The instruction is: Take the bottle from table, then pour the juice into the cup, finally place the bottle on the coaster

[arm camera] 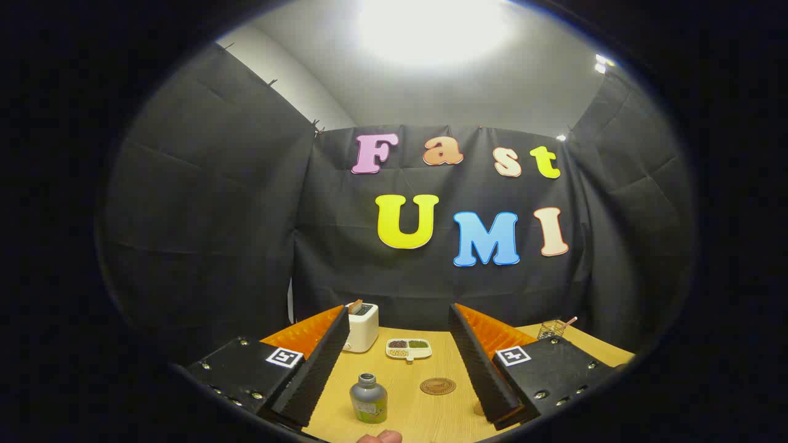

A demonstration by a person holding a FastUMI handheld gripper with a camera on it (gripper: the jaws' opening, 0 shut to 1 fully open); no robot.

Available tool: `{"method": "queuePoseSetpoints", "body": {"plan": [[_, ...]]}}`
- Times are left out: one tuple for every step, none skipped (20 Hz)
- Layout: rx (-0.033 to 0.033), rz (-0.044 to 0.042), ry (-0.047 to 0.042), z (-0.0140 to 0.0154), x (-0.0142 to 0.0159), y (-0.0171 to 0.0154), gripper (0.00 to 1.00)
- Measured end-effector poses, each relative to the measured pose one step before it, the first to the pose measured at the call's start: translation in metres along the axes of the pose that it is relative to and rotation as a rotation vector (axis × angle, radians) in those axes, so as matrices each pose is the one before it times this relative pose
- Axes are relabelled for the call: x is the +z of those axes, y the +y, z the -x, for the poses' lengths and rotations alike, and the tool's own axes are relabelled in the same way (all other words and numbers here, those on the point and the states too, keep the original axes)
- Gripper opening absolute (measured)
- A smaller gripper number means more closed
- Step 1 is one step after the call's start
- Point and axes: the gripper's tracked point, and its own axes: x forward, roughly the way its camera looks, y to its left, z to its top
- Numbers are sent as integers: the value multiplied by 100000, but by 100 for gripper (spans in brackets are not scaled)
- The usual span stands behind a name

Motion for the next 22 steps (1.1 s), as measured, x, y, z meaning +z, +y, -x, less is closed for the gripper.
{"method": "queuePoseSetpoints", "body": {"plan": [[-356, 89, -213, -26, -71, -70, 98], [-130, -82, 71, -40, -88, -45, 98], [-274, -91, 461, -79, -230, -86, 98], [-522, 143, 579, -63, -185, -220, 98], [-309, 265, 629, -167, -191, -212, 98], [-473, 326, 620, -86, -134, -189, 98], [-596, 414, 533, 42, -248, -141, 98], [-379, 1021, -44, -62, 20, -39, 98], [153, 319, -85, -108, -33, 89, 98], [411, -687, -61, -181, -91, 159, 98], [123, -1415, -44, -71, -195, 28, 98], [1, -1035, -65, -75, -114, 73, 98], [-51, -340, 113, -141, -139, 78, 98], [-593, 332, 441, -25, -175, -70, 98], [-565, 846, 230, 7, -110, -111, 98], [-228, 398, 146, -39, -34, -58, 98], [309, -307, -62, -89, -108, 200, 98], [44, -504, -198, -83, -14, 104, 98], [-444, -143, -218, -6, -17, -84, 98], [-426, 224, -119, -59, -26, -39, 98], [-596, 498, 49, -70, -168, 111, 98], [-333, 325, 98, -83, -146, 103, 98]]}}
